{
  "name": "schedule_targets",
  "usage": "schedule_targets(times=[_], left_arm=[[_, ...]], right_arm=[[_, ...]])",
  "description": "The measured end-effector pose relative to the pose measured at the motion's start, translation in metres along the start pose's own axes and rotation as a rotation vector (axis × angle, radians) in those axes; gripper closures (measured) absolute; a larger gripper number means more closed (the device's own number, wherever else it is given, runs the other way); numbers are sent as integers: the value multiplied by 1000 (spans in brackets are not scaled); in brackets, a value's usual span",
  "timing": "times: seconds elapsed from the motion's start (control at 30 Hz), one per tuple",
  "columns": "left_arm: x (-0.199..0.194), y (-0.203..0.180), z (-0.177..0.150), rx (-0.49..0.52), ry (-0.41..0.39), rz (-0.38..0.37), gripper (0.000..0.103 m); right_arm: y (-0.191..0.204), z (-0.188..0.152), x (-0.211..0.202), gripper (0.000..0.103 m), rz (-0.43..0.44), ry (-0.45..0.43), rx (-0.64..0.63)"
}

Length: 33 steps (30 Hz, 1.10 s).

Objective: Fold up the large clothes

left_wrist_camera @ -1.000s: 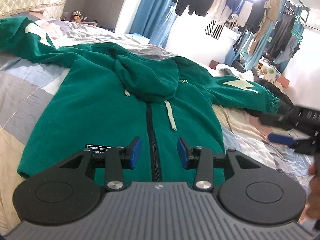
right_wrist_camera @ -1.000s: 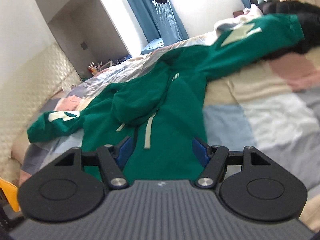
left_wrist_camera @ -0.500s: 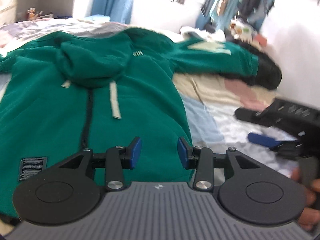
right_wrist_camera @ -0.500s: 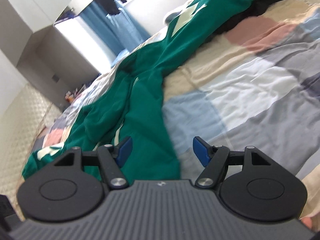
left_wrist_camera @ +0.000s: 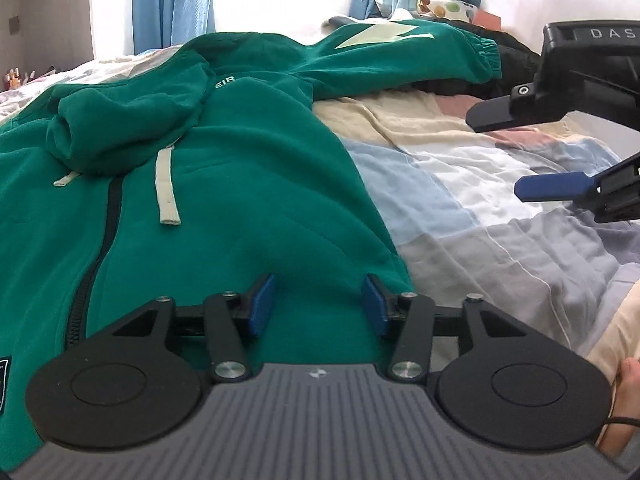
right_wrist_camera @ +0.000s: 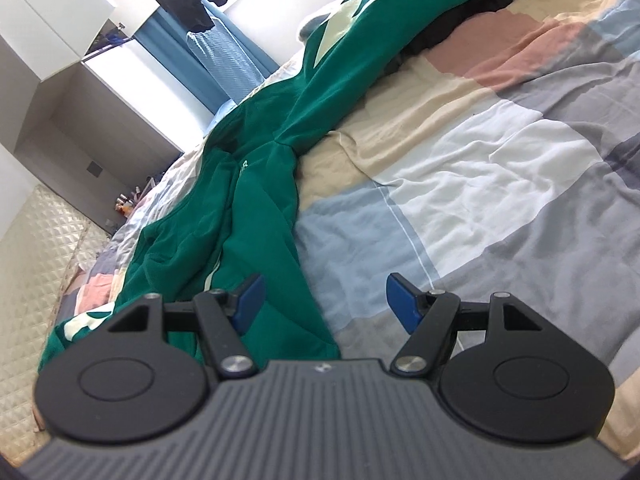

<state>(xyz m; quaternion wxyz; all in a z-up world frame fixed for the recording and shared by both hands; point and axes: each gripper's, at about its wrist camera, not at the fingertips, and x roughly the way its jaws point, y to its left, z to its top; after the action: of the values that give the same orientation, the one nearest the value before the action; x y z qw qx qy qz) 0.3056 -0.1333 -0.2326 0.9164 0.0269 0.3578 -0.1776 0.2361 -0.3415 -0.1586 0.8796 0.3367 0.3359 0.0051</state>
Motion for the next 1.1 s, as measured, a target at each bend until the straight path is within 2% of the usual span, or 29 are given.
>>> schedule_targets(times=[0.2,0.3,0.37,0.4,0.53,0.63,0.7,0.77,0.83,0.97,1.1], left_arm=[[1,-7,-3,32,-3,-1,34],[-1,-12,-4,46,-6,-18,24],[-1,-16,-5,72,-3,-49,13],[-1,-20,-7,97,0,-51,11],[4,-43,-22,228,-8,56,13],[5,-45,-23,233,-16,103,25],[3,-41,-20,211,-23,125,42],[0,-33,-16,168,-31,146,70],[-5,-19,-9,96,-39,138,82],[-25,8,2,-66,-79,105,88],[-52,45,10,-253,-124,59,89]], right_arm=[[-12,0,-1,33,19,25,74],[-13,0,-5,33,33,25,84],[-13,-1,-7,33,29,23,80],[-13,-1,-7,33,29,26,85],[-14,-1,-7,33,30,29,93],[-14,-2,-7,33,19,27,84],[-15,-2,-7,33,9,27,82],[-15,-3,-6,33,-1,25,75],[-13,-3,-5,33,-9,27,64],[-10,-6,-1,33,-17,39,32],[-3,-10,4,33,5,71,3]])
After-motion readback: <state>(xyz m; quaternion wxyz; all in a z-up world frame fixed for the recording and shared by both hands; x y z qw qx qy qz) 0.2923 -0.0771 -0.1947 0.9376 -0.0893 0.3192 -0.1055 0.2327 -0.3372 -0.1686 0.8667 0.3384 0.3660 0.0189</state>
